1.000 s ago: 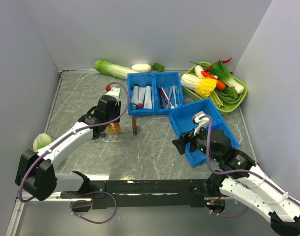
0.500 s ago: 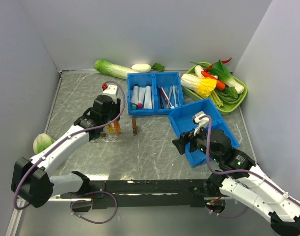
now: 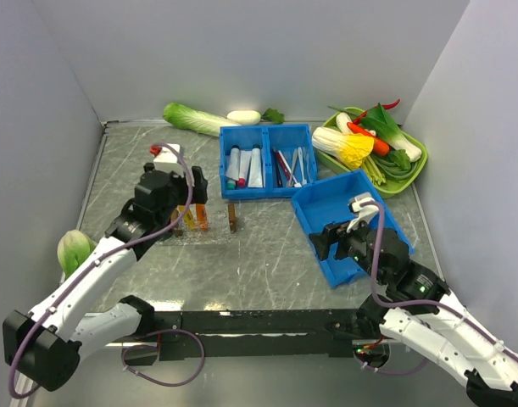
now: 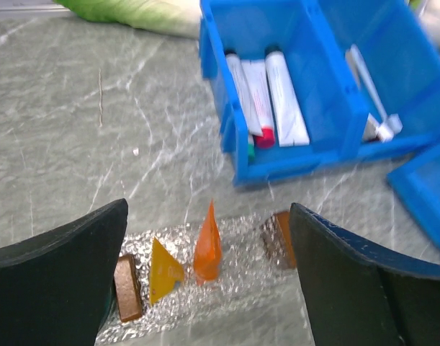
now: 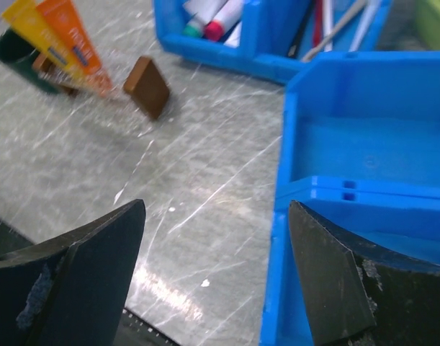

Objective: Prepare toiletry sets of a toothbrush and toothpaste on the tray

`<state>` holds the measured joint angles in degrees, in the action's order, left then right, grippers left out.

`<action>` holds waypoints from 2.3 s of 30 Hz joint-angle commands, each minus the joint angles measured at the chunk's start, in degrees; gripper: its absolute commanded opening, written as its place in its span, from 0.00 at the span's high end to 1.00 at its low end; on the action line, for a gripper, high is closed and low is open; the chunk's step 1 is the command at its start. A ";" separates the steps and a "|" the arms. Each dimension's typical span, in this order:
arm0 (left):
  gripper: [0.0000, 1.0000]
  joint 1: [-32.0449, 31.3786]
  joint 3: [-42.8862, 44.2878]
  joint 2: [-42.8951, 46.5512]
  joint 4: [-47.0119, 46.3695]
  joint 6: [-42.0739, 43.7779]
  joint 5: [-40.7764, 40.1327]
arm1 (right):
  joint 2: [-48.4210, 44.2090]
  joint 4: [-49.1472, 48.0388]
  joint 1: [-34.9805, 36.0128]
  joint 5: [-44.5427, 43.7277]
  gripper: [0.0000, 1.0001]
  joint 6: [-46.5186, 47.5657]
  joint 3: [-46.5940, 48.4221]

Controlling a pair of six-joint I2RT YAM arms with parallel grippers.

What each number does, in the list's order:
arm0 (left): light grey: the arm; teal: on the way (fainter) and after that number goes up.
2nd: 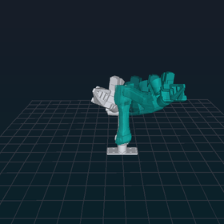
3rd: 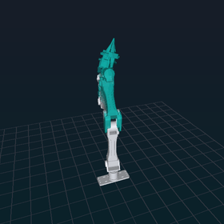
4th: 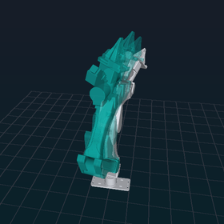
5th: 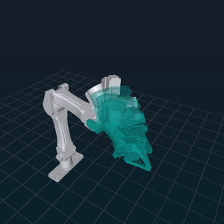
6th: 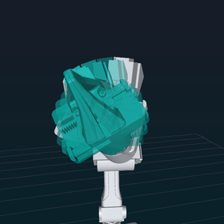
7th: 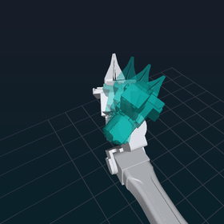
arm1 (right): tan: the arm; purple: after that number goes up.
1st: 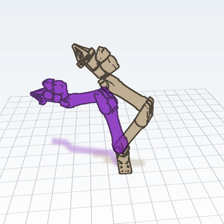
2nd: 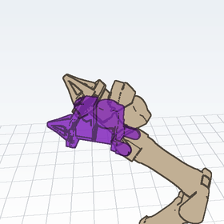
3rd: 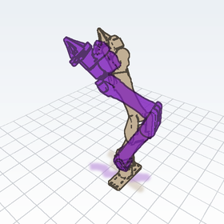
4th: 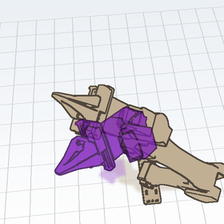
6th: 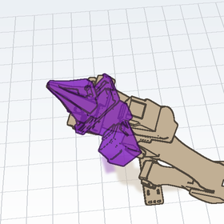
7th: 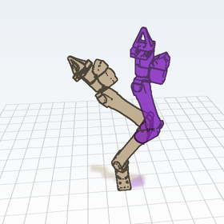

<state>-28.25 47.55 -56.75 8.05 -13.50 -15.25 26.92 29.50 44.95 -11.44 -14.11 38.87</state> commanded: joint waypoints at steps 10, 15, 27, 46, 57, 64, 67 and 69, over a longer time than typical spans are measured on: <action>0.03 15.42 5.80 -3.10 -4.63 -8.74 16.65 | 13.94 -1.72 -1.96 -9.31 0.21 5.40 12.53; 0.04 15.42 4.31 0.23 -3.31 -6.11 12.90 | 26.94 -6.20 -7.85 -2.02 0.32 6.73 18.77; 0.04 16.21 3.78 1.82 -2.78 -4.17 11.38 | 61.92 -2.96 -17.87 8.27 0.49 6.55 41.53; 0.04 18.23 3.69 2.08 -3.22 -5.66 14.72 | 94.98 3.46 -20.60 6.52 0.54 8.22 67.29; 0.03 19.11 3.69 1.29 -3.40 -6.19 16.12 | 102.80 1.97 -22.62 7.93 0.59 13.58 71.69; 0.04 19.99 3.78 0.68 -3.48 -6.72 17.62 | 108.33 5.22 -23.06 7.66 0.59 16.57 77.93; 0.03 20.34 3.78 0.68 -3.57 -6.89 17.97 | 110.27 6.79 -23.24 9.41 0.59 16.74 79.86; 0.04 20.60 3.78 0.59 -3.75 -6.89 17.97 | 112.64 9.34 -23.24 9.51 0.60 16.48 83.01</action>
<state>-8.27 50.59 -56.21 6.66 -19.42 1.39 136.03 34.74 22.22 -3.07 1.21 115.63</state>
